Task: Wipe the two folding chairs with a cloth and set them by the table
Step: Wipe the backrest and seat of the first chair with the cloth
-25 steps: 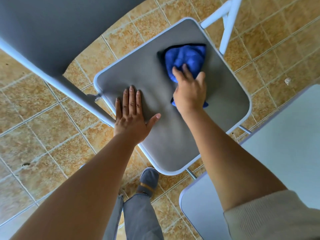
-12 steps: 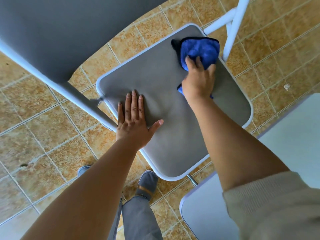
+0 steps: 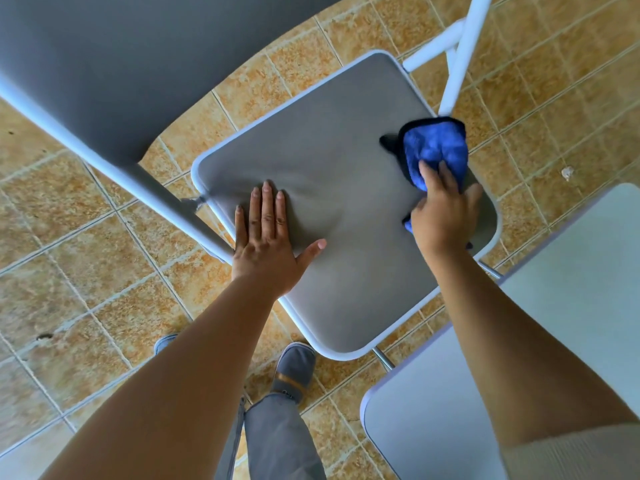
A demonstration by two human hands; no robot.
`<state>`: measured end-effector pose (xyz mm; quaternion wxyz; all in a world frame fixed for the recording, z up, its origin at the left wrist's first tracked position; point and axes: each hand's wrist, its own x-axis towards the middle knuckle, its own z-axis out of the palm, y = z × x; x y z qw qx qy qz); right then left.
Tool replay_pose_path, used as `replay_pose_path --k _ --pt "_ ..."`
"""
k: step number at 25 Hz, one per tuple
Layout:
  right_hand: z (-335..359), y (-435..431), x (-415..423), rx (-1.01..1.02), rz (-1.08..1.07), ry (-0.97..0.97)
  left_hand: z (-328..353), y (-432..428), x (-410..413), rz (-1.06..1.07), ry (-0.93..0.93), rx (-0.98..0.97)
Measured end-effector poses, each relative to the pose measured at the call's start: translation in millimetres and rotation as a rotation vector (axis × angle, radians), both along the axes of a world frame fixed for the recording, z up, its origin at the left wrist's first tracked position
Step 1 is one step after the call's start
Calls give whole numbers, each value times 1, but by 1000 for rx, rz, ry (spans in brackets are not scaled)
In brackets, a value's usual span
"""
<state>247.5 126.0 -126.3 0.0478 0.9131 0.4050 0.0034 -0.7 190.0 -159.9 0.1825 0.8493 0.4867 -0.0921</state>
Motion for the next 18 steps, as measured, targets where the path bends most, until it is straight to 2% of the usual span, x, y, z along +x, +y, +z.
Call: replay_pose_path --k 1,3,7,10,12,15,16,18 --pt "-3 17 -4 24 -100 13 -1 1 0 -4 5 -2" --pt "-5 42 -30 55 -110 87 0 0 0 -7 5 -3" --pt "-6 10 -85 31 257 110 2 2 -1 -8 3 -35" --pt "7 -55 -66 -64 441 94 5 3 -1 -11 -14 -40" --pt "14 -81 -30 -78 340 19 4 3 -1 -10 -19 -45" --pt "13 -69 7 16 -82 29 4 4 0 -8 -12 -50" --pt "11 -55 5 49 -158 43 4 4 0 -1 -24 -50" --pt "5 -27 -14 39 -164 78 6 -3 -5 22 -71 -31"
